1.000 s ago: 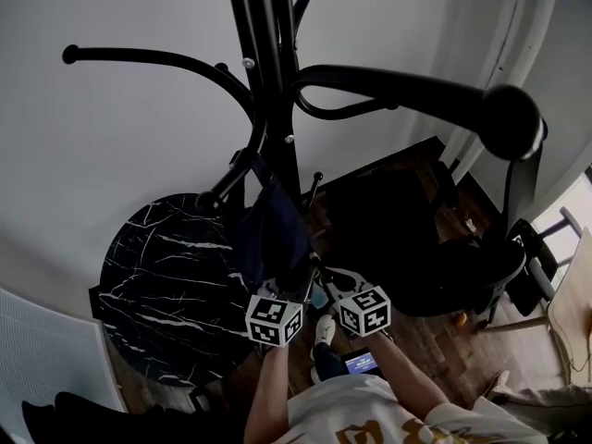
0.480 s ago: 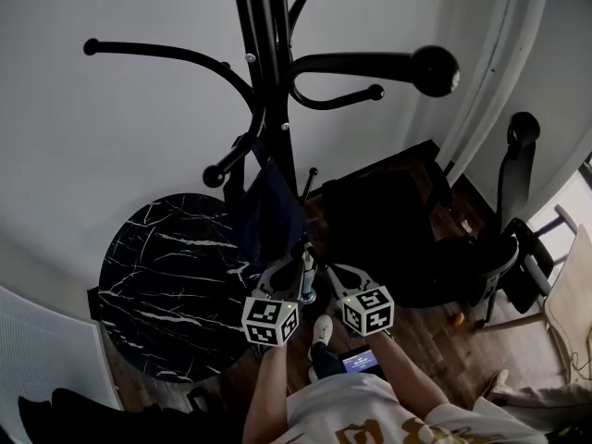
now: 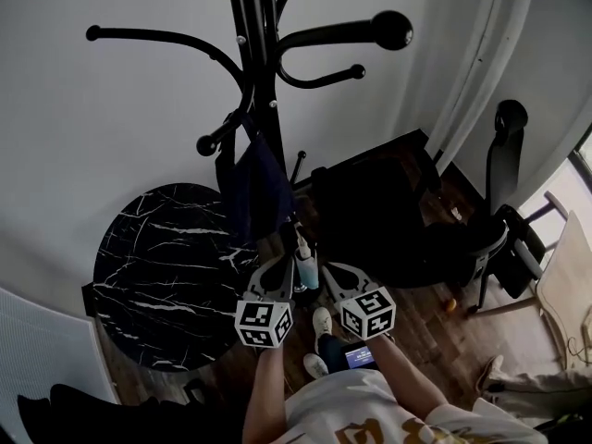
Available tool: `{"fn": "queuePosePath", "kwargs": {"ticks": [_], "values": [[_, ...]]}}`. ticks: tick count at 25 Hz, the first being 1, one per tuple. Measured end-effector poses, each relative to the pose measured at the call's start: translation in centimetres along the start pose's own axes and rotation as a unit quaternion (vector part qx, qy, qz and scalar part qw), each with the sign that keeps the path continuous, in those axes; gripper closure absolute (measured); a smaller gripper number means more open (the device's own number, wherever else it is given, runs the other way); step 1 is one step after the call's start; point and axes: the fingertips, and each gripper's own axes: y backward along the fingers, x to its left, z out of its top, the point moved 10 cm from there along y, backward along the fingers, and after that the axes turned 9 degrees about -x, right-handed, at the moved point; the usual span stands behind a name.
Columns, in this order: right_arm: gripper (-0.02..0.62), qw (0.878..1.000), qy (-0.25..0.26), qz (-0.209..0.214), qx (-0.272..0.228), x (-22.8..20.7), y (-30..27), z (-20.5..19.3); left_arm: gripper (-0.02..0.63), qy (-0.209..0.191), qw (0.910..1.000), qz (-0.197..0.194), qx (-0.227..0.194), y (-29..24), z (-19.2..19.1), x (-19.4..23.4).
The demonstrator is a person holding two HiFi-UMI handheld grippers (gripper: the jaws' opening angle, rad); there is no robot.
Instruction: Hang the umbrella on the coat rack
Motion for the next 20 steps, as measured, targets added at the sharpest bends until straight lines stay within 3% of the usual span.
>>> {"fn": "queuePosePath", "kwargs": {"ticks": [10,20], "values": [[0.584,0.999,0.008,0.029,-0.021,1.2,3.2,1.2,0.586,0.0,0.9991,0.039,-0.016,3.0,-0.1,-2.6],[0.584,0.993,0.011,0.112,-0.019,2.6,8.6,1.3,0.586,-0.015,0.996,0.083,-0.028,6.4,0.6,-8.4]]}}
